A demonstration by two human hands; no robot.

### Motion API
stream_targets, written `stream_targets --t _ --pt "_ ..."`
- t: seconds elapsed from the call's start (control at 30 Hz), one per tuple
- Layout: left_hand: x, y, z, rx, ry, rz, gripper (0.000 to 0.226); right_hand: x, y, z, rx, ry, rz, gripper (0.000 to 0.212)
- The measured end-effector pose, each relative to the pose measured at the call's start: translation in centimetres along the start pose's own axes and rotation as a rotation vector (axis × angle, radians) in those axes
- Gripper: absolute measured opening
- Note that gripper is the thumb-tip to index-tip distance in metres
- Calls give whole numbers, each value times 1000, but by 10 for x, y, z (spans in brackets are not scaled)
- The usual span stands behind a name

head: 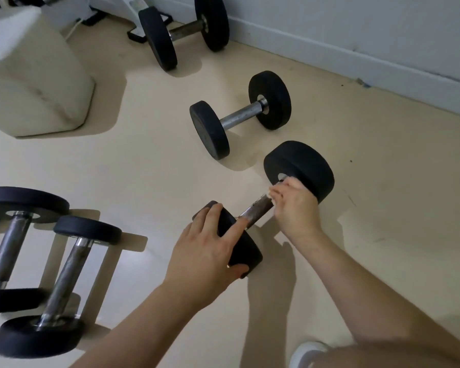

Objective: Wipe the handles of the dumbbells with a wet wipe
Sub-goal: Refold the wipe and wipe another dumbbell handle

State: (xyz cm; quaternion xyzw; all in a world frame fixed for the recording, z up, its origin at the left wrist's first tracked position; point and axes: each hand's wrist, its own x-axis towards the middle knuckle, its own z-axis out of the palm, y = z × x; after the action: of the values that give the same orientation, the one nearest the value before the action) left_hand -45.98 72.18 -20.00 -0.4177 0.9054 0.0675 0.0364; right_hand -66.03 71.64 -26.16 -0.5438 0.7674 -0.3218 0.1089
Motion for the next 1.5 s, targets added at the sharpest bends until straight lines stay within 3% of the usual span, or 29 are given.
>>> stream_targets --t 0.07,0.17,0.2,0.3,0.4,0.47,0.57,0.6,0.7,0.73,0.83,0.9,1.0,1.14,1.2,1.3,1.4,1.5 --pt "-3 -1 -3 24 -8 12 90 -18 -19 5 9 -92 -43 7" --pt "-6 -6 -5 44 1 46 86 -13 -25 5 -61 -420 -287 14" --pt "-6 -8 -7 60 5 56 87 2 -14 2 -132 -435 -231 16" --pt "-5 -10 -9 100 8 90 90 15 5 -6 -199 -187 -67 14" --pt "0 -14 -15 171 -28 169 85 -24 -26 0 -99 -352 -294 17" --pt "6 -20 -23 247 -59 248 83 -12 -24 -6 -144 -474 -336 17" --pt "17 -27 -38 289 -168 352 75 24 5 -8 -216 -245 -115 12" --pt "20 -28 -40 284 -182 372 72 18 2 -6 -186 -230 -117 11" --pt "19 -25 -44 312 -174 430 67 -18 -19 2 -120 -420 -346 16" --pt "16 -23 -41 334 -177 438 66 -16 -18 -1 -126 -432 -339 16" --pt "10 -24 -35 386 -172 432 67 12 6 0 -99 -175 -88 9" --pt "13 -26 -36 390 -174 483 64 -5 -6 3 -61 -214 -136 2" --pt "13 -25 -43 394 -235 584 59 -26 -15 -2 -106 -408 -358 16" --pt "20 -38 -65 410 -318 730 60 12 8 -11 -222 -173 -110 15" --pt "20 -43 -73 398 -350 763 61 -12 -8 -11 -210 -268 -168 24" --pt "20 -55 -66 394 -269 842 64 -22 -10 -18 -270 -414 -326 33" --pt "33 -61 -55 311 -182 946 56 12 7 -25 -389 -238 -201 25" --pt "42 -52 -49 228 -147 1009 40 -10 -7 -23 -412 -402 -176 23"
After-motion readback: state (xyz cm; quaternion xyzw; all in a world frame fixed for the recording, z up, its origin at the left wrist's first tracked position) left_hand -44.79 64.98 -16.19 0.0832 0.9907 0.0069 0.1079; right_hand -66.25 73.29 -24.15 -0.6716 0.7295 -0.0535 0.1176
